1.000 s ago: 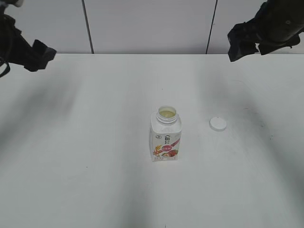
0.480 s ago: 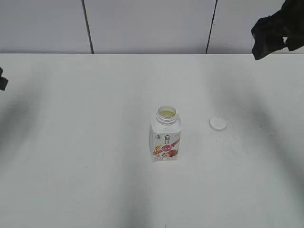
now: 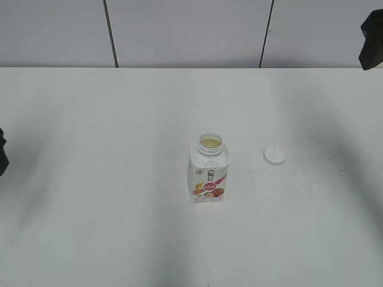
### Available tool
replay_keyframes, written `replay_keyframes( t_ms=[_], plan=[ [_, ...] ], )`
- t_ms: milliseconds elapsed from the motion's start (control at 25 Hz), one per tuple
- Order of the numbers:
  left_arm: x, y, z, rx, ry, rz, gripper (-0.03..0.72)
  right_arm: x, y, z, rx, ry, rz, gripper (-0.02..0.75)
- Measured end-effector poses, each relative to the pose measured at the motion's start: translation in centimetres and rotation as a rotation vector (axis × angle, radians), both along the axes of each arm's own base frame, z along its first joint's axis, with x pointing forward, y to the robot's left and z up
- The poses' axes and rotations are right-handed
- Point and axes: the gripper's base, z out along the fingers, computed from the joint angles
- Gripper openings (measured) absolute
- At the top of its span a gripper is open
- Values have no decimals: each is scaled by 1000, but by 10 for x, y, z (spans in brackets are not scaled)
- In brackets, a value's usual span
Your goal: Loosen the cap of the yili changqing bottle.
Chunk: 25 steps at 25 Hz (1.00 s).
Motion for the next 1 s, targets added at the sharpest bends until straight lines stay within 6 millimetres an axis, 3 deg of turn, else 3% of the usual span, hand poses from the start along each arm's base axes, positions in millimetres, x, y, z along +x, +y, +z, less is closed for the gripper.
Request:
replay_keyframes(
  t_ms=[280, 640, 1000],
  plan=[
    [-43, 1, 35, -79, -121, 21, 585, -39, -9, -20, -18, 67, 0, 587],
    [-114, 6, 43, -139, -212, 31, 585, -96, -18, -30, 42, 49, -10, 587],
    [-160, 8, 39, -207, -416, 19, 581, -141, -28, -23, 78, -55, -8, 587]
  ],
)
